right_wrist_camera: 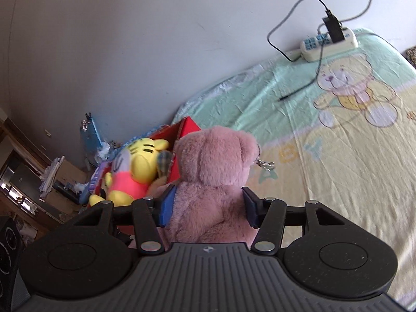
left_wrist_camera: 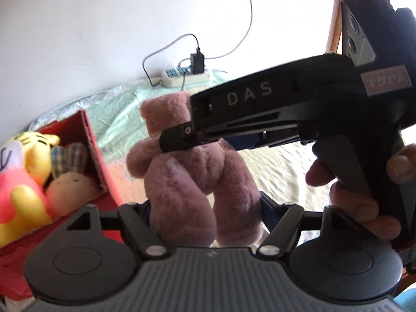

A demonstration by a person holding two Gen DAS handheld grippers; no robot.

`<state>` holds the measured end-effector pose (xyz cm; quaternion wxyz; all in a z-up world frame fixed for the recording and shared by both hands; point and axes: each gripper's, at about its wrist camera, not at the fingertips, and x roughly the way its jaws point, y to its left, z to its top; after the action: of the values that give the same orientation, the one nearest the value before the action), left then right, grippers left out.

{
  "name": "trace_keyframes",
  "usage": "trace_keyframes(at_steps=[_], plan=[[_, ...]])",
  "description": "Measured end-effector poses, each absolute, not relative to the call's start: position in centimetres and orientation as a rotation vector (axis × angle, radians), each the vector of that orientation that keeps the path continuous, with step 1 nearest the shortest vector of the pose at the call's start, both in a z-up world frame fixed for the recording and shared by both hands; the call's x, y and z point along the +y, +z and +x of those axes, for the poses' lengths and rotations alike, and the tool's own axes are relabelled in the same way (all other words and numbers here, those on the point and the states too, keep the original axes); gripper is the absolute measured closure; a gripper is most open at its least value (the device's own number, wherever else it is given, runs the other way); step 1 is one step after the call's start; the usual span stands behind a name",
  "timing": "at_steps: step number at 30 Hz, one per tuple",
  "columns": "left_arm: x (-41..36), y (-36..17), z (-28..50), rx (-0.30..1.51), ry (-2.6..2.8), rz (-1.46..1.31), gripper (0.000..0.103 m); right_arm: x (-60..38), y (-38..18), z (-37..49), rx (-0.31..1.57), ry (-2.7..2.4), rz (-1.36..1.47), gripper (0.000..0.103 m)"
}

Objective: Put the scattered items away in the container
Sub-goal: 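Carry the pink teddy into the red box and open both grippers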

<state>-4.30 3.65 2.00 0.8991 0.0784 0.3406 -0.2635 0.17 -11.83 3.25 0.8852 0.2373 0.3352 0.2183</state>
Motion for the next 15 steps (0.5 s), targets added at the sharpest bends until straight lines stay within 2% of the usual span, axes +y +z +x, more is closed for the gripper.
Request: trace_keyframes(at_steps=[10, 15], plan=[[10.8, 6.6, -3.4, 0.564, -0.427, 0.122, 0.029, -4.9, 7.8, 1.8, 0.555, 0.55, 0.451, 0.047], [13.2, 7.5, -1.8, 0.536, -0.388, 0.107, 0.029, -2.2, 8.0, 3.0, 0.544, 0.57, 0.441, 0.047]])
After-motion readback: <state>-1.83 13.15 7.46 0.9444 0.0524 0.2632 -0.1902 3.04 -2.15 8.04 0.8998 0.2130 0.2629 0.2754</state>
